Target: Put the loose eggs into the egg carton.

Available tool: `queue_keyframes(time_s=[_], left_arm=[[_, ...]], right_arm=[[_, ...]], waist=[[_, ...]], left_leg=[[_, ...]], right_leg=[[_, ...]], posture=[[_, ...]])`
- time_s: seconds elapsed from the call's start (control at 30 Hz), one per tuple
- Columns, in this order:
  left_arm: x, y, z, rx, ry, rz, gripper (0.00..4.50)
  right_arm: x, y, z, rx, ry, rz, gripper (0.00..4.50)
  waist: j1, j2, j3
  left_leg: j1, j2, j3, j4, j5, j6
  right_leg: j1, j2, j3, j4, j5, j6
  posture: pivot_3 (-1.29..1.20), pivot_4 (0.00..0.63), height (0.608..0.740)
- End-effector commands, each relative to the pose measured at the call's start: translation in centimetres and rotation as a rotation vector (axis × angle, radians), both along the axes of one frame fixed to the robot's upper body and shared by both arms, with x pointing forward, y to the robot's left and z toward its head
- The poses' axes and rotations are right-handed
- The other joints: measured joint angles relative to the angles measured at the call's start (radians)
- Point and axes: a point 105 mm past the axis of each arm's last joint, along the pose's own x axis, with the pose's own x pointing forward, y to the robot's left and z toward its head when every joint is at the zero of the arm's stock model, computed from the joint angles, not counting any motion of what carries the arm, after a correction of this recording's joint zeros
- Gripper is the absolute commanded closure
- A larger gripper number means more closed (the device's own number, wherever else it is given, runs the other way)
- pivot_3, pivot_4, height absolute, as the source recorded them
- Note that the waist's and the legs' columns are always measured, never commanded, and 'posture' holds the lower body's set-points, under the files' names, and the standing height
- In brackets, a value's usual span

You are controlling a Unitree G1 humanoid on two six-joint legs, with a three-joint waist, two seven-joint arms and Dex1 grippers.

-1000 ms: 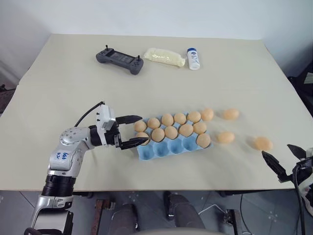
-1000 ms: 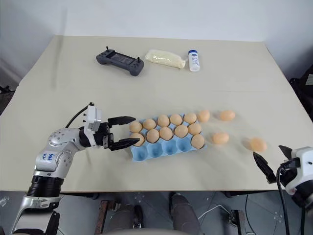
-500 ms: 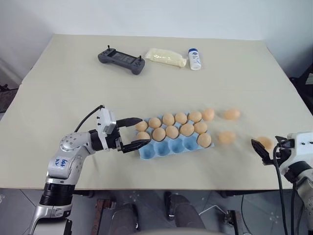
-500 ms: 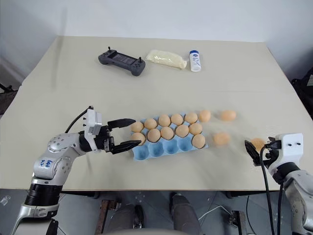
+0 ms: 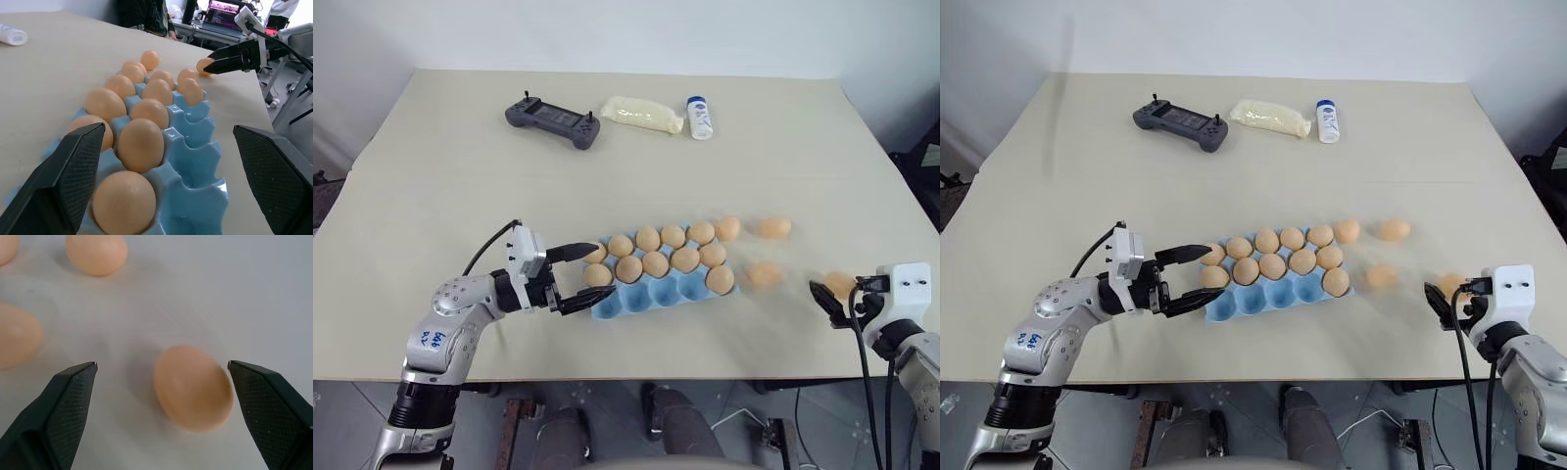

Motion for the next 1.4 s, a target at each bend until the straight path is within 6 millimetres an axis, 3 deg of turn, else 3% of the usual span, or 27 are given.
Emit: queue_keyframes(time_s=[0.03, 0.23, 0.33, 0.57, 0.77, 0.87, 1.1, 1.4], left_arm=[[-0.7, -0.3, 1.3, -0.030, -0.042, -0.011, 0.00], [-0.7, -0.1, 1.2, -0.031, -0.036, 0.002, 0.00], [-0.5, -0.1, 1.3, -0.032, -0.038, 0.006, 0.00], [0.0, -0.4, 1.3, -0.040, -0.048, 0.004, 0.00], [0.7, 0.4, 1.3, -0.027, -0.060, 0.031, 0.00], [0.9, 1.3, 1.3, -0.011, -0.064, 0.052, 0.00], [1.1, 2.9, 1.0, 0.024, -0.068, 0.088, 0.00], [1.3, 2.7, 1.4, 0.024, -0.087, 0.098, 0.00]], right_arm=[[0.2, 0.0, 1.4, -0.030, -0.025, 0.002, 0.95], [0.6, 0.1, 1.6, -0.023, -0.017, -0.003, 2.91], [0.9, 0.3, 2.5, -0.027, -0.047, 0.002, 3.27], [1.9, 2.7, 7.4, -0.029, -0.155, 0.125, 3.38], [1.8, 8.1, 9.6, -0.006, -0.149, 0.374, 3.38], [1.5, 11.9, 10.3, 0.017, -0.159, 0.525, 3.38], [1.0, 18.0, 9.6, 0.035, -0.118, 0.762, 3.38], [1.3, 19.8, 6.8, 0.014, -0.005, 0.881, 3.38]], waist=[[0.000, 0.000, 0.000], [-0.002, 0.000, 0.000], [-0.001, 0.000, 0.000], [-0.002, 0.001, 0.001], [-0.001, 0.001, 0.001], [-0.004, 0.001, 0.001], [-0.001, 0.001, 0.001], [0.004, 0.001, 0.001]], left_leg=[[0.000, 0.000, 0.000, 0.000, 0.000, 0.000], [0.000, 0.000, 0.000, 0.000, 0.000, 0.000], [0.000, 0.000, 0.000, 0.000, 0.000, 0.000], [0.000, 0.000, 0.000, 0.000, 0.000, 0.000], [-0.001, 0.001, -0.001, -0.001, 0.000, 0.000], [-0.001, 0.001, -0.001, -0.001, 0.000, 0.000], [-0.004, 0.002, -0.001, -0.001, -0.001, -0.001], [-0.017, 0.000, 0.001, 0.001, -0.002, 0.002]], right_leg=[[0.000, 0.000, 0.000, 0.000, 0.000, 0.000], [0.000, 0.000, 0.000, 0.000, 0.000, 0.000], [0.000, 0.000, 0.000, 0.000, 0.000, 0.000], [0.000, 0.001, 0.000, 0.000, 0.000, 0.000], [0.000, 0.001, 0.000, -0.001, 0.000, 0.000], [-0.001, 0.000, 0.000, -0.001, 0.000, 0.000], [-0.004, -0.001, -0.001, -0.002, -0.001, -0.001], [-0.017, 0.000, -0.001, 0.000, 0.001, 0.002]], posture=[[0.00, 0.150, 0.740], [0.00, 0.150, 0.740], [0.00, 0.150, 0.740], [0.00, 0.150, 0.740], [0.00, 0.150, 0.740], [0.00, 0.150, 0.740], [0.00, 0.150, 0.740], [0.00, 0.150, 0.740]])
